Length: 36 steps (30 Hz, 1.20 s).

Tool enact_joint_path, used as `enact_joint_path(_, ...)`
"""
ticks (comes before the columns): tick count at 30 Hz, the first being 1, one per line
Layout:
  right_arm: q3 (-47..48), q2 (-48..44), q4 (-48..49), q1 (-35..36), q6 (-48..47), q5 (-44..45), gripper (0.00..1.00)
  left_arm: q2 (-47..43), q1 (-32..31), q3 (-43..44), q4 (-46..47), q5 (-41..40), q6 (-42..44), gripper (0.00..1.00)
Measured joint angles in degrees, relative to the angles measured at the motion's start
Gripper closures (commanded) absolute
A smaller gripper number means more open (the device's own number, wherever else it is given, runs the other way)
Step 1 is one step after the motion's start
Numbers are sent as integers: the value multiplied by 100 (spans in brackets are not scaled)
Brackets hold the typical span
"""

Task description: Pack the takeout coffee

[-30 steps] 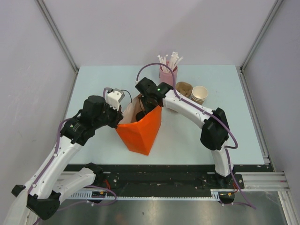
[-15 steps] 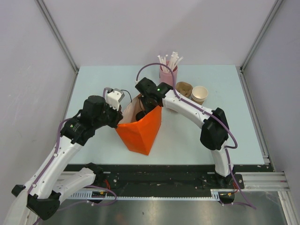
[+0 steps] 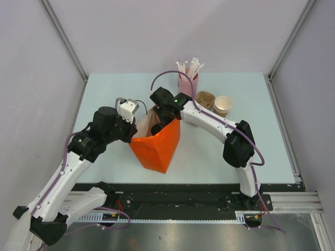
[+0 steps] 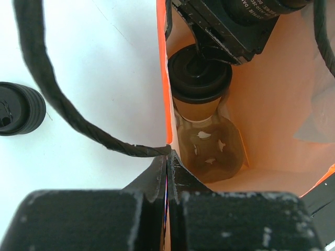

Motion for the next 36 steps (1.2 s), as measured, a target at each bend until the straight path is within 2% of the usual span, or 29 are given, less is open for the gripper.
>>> enact_joint_path(3,4,0,33,0,-2,28,64,0,0,0,9,0,2,100)
enact_joint_path(9,70,2,13,-2,17,42,56,2,0,-4,35,-44,50,100)
enact_joint_path(21,96,-20,142,0,70,-87,46,111,0,114,-28,-378,328,100)
enact_joint_path(36,-138,-299,605,223,42,-186,44,243,0,238,-138,-557,407,100)
